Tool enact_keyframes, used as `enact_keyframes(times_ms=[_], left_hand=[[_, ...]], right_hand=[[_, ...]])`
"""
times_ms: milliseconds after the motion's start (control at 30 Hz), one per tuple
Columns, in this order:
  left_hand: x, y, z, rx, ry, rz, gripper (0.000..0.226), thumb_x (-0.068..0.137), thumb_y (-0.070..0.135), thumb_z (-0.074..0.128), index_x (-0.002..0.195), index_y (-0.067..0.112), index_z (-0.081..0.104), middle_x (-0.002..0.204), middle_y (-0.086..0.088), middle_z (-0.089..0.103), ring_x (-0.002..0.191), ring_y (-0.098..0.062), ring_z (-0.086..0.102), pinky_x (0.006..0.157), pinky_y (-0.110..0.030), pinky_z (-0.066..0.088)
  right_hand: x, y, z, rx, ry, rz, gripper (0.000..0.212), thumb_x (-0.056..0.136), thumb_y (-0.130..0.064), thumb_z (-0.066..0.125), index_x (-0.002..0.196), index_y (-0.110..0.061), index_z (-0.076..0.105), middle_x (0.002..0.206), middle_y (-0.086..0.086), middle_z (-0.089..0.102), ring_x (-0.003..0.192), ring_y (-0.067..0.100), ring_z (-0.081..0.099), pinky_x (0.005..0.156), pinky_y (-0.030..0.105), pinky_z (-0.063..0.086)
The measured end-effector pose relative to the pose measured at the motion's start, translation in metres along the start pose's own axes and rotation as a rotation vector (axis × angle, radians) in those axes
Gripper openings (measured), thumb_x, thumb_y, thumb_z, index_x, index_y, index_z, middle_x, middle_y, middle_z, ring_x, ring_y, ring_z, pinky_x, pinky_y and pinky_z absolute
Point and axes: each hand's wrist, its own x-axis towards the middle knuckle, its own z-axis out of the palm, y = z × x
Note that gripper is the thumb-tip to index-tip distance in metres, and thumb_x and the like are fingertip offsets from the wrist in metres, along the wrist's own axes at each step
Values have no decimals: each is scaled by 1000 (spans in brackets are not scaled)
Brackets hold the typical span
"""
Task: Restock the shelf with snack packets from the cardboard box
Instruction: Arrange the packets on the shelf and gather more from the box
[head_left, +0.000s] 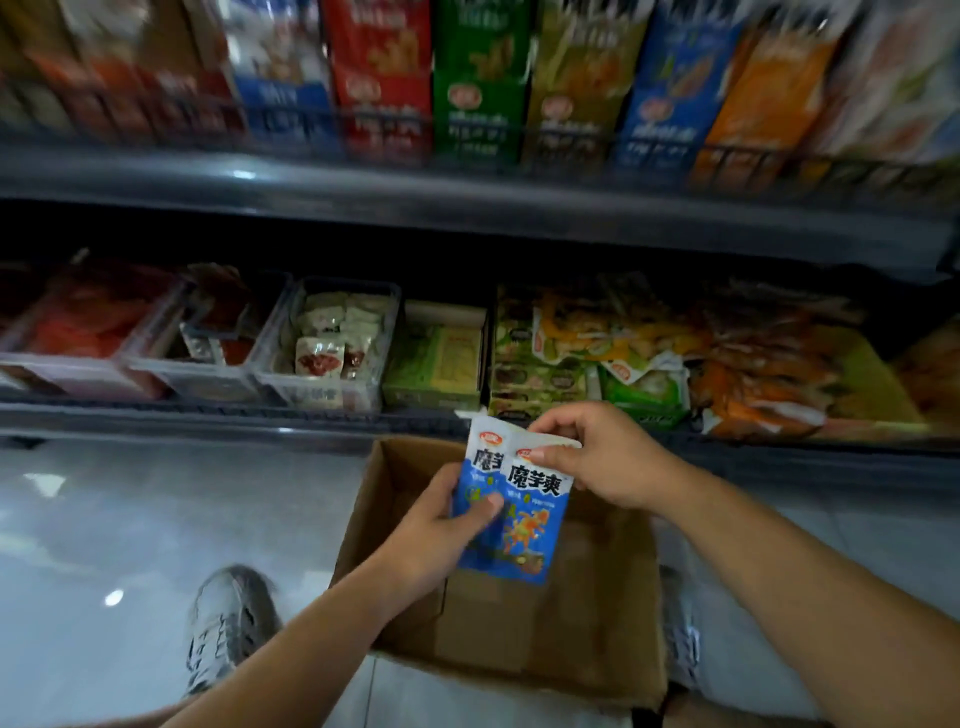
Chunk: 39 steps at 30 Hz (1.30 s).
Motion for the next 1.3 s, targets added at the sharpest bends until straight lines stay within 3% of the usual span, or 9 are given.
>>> enact_keyframes(times_ms=[100,233,400,500,700,833,967,1067,1300], left_hand=[[-11,35,12,33,-51,109,26,99,7,63,124,12,57,113,-8,76,100,-20,75,78,-28,60],[-23,89,24,-87,10,210,24,99,5,61,122,13,60,109,-7,78,92,-20,77,68,-24,60],[-23,148,49,-115,-42,364,24,98,-1,60,121,4,58,118,-21,72,97,-27,75,71,-33,62],[-20,179,63,-72,-115,436,28,98,1,61,125,2,56,120,-19,72,105,-34,73,78,-41,64],[-5,247,81,49,-141,563,31,97,8,66,128,12,60,119,-5,75,107,-23,74,81,-40,63],[12,281,83,277,26,722,24,101,28,64,123,20,64,114,3,74,108,-16,70,88,-32,58],[30,291,53,863,448,766,33,106,41,47,131,24,63,124,7,64,115,-12,57,95,-32,49],[40,284,37,1059,585,799,28,104,37,48,120,25,67,120,5,66,117,-18,57,99,-41,49],[50,279,32,1101,648,890,26,99,35,55,120,24,65,113,7,67,109,-16,58,93,-39,51]], right_hand=[[-12,-30,-16,165,167,-46,21,87,-5,74,97,-21,65,89,4,70,58,-2,63,50,19,49],[-28,-55,-39,178,434,-96,51,80,-16,83,120,-26,53,107,-2,64,87,8,66,73,26,58],[-53,-72,-60,223,292,-194,71,87,-15,77,142,-33,36,100,-4,76,90,12,74,77,36,59],[-59,-88,-78,274,348,-253,66,91,-9,71,140,-37,37,106,-5,76,94,14,74,75,35,60],[-43,-119,-129,261,449,-332,43,90,-7,71,121,-31,54,105,-4,76,96,11,73,82,36,61],[-23,-136,-167,190,578,-353,30,91,-12,72,109,-31,59,101,-3,75,94,11,73,83,42,61],[-9,-155,-203,147,763,-363,20,95,-17,66,112,-18,56,105,0,69,87,7,69,63,17,56],[3,-166,-216,153,815,-399,20,97,-12,63,114,-16,54,103,0,68,82,-3,64,55,8,48],[42,-173,-214,-4,821,-400,18,96,-13,64,110,-19,54,103,-3,66,96,13,66,88,41,57]])
